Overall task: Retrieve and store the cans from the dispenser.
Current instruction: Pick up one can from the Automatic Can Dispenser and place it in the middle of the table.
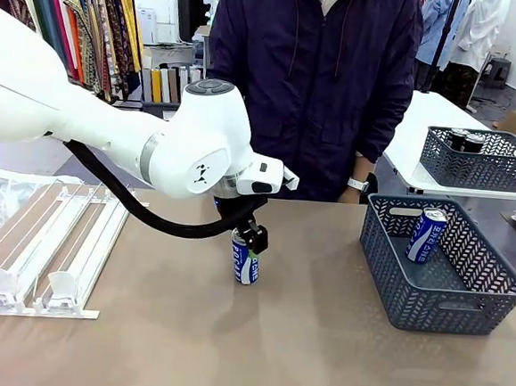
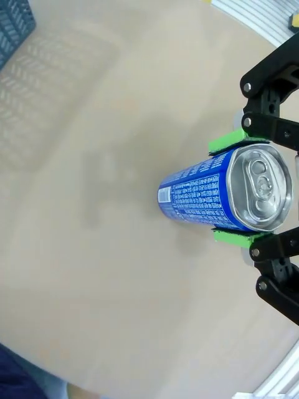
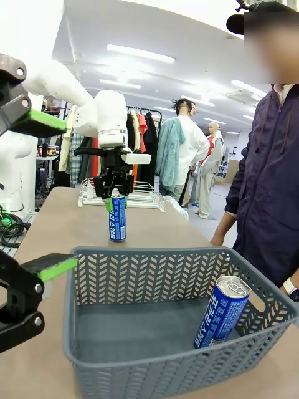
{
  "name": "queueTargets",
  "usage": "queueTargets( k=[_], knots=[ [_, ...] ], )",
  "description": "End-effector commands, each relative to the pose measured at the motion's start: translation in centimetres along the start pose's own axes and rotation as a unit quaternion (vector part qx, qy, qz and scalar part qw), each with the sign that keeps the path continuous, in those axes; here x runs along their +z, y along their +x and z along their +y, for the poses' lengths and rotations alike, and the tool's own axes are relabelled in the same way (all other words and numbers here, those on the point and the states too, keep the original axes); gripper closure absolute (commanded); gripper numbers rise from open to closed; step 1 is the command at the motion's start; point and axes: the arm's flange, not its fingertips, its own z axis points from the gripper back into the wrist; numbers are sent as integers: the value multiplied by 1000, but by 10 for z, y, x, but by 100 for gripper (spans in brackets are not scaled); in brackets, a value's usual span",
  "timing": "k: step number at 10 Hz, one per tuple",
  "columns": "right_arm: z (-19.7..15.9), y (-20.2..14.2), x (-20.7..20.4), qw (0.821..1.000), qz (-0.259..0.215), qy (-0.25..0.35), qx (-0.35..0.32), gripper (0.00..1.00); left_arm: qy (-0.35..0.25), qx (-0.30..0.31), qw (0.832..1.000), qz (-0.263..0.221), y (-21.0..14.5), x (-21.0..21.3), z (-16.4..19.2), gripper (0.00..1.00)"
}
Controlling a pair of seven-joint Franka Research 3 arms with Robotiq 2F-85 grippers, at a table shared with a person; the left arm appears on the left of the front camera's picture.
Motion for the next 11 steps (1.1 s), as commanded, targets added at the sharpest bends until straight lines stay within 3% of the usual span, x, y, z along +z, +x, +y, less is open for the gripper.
queueTargets(
  k=[1,2,3,6,8,10,11],
  knots=[
    [4,0,2,1000,2,2,-1,0,-7,-5,1000,7,-2,4,3,89],
    [4,0,2,1000,2,2,-1,0,-3,-5,1000,10,-2,4,2,32],
    [4,0,2,1000,2,2,-1,0,0,-6,1000,6,-1,6,1,0],
    [4,0,2,1000,2,2,-1,0,12,-1,999,-35,-1,32,2,0],
    [4,0,2,1000,2,2,-1,0,11,17,998,-65,-18,94,9,0],
    [4,0,2,1000,2,2,-1,0,-73,38,995,-55,-79,181,40,0],
    [4,0,2,1000,2,2,-1,0,-103,69,987,-98,-128,219,68,0]
  ],
)
